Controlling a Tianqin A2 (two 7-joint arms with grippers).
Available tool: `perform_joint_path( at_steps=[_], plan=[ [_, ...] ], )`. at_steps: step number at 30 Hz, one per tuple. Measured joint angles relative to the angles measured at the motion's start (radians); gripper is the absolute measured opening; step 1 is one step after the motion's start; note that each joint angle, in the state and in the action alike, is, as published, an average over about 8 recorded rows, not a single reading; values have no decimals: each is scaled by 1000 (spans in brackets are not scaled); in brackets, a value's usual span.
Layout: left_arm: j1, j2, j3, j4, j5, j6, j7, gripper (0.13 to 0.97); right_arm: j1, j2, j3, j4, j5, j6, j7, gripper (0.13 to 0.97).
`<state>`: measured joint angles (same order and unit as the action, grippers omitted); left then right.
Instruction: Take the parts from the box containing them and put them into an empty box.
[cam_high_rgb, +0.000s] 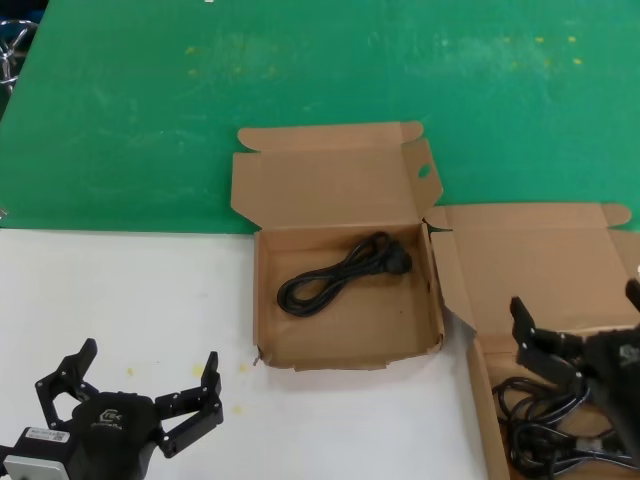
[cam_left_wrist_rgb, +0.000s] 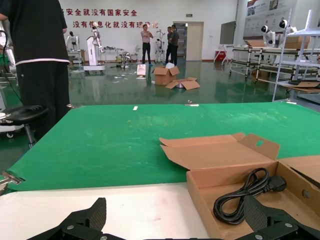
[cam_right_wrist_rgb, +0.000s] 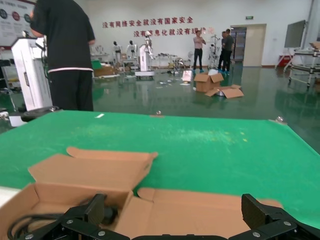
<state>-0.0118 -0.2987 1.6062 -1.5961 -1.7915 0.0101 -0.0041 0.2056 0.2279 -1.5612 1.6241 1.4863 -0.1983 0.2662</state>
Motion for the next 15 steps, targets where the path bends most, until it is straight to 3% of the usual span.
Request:
perform_joint_path(
  at_steps=[15],
  plan=[
    [7, -1, -3, -2, -5, -6, 2, 966, -115, 40, -22, -13, 175, 111, -149, 966]
  ],
)
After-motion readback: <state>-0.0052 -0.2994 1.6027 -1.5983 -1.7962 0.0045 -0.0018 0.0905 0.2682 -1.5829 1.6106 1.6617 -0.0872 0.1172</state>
